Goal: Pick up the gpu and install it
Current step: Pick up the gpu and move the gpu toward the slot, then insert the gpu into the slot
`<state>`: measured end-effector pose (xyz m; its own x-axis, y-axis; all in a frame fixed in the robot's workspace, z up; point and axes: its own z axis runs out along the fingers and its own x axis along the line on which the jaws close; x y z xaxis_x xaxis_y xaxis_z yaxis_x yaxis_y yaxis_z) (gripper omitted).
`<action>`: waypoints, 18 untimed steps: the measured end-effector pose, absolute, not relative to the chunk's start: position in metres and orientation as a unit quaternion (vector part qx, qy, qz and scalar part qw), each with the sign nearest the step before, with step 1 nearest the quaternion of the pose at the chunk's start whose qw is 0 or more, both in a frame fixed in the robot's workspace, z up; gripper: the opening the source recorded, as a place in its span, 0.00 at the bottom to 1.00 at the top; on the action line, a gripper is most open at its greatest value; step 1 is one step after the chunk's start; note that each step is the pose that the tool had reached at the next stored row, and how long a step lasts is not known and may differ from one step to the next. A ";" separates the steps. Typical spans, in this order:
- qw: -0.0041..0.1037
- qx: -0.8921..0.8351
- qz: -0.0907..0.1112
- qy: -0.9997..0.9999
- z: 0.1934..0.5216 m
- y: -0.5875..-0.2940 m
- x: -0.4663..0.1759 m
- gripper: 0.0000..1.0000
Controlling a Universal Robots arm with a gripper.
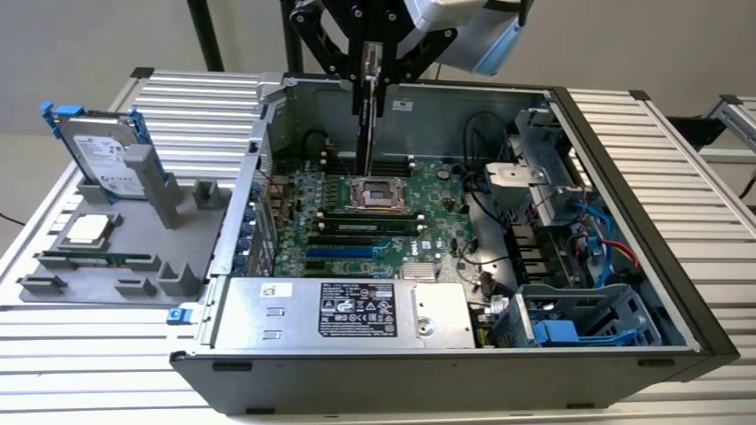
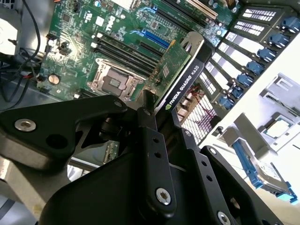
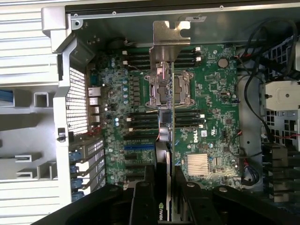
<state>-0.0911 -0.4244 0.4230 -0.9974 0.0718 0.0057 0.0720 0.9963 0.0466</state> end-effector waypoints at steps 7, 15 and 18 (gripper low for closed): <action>0.002 -0.036 -0.023 -0.999 0.423 -0.424 -0.091 0.00; 0.002 -0.036 -0.023 -0.999 0.423 -0.424 -0.091 0.00; 0.002 -0.036 -0.023 -0.999 0.423 -0.424 -0.091 0.00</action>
